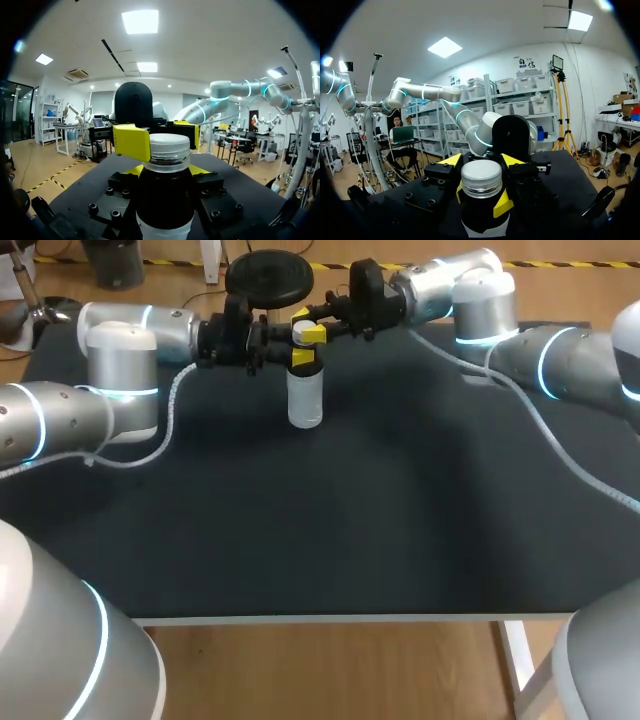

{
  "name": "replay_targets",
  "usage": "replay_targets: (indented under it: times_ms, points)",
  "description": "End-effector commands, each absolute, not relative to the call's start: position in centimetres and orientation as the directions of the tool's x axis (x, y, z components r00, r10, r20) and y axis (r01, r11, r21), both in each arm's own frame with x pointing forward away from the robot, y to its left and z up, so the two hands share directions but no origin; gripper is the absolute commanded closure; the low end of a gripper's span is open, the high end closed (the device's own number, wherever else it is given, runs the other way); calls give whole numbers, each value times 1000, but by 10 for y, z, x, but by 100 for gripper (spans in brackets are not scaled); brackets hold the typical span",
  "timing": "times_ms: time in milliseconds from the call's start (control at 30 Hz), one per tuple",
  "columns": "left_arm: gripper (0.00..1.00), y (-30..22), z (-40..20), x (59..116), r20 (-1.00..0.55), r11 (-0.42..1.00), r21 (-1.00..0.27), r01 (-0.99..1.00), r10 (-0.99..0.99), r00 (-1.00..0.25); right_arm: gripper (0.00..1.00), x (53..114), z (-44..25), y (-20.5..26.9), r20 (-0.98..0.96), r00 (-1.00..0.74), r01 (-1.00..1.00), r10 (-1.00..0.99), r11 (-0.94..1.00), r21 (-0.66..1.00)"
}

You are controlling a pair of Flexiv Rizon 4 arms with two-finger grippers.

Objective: Unscrew the bottle cap

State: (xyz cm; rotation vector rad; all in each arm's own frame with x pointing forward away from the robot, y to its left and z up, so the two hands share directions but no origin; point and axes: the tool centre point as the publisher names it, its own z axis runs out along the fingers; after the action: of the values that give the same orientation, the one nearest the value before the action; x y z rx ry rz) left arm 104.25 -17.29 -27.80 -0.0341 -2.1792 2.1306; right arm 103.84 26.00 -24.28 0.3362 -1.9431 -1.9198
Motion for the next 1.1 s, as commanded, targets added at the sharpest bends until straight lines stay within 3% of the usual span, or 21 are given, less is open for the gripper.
replay_targets:
  times_ms: [33,100,133,167,333,600,833,1100]
  points:
    - [100,-172,-281,1041,50,24,-999,-49,83,-995,100,1051,-242,265,60,-228,93,-972,39,995]
    - [100,-172,-281,1041,50,24,-999,-49,83,-995,100,1052,-242,268,73,-255,85,-964,53,995]
    - [100,-172,-281,1041,50,24,-999,-49,83,-995,58,1052,-243,268,76,-263,81,-962,57,995]
    - [100,-172,-281,1041,50,24,-999,-49,83,-995,0,1053,-243,269,80,-267,79,-960,61,995]
    - [100,-172,-281,1041,50,24,-999,-49,83,-995,0,1054,-244,269,85,-325,81,-942,62,995]
    - [100,-172,-281,1041,50,24,-999,-49,83,-995,0,1053,-237,258,100,-582,121,-807,35,992]
    - [100,-172,-281,1041,50,24,-999,-49,83,-995,0,1059,-227,242,159,-887,122,-433,111,986]
    - [100,-172,-281,1041,50,24,-999,-49,83,-995,0,1063,-223,230,153,-986,146,-66,107,984]
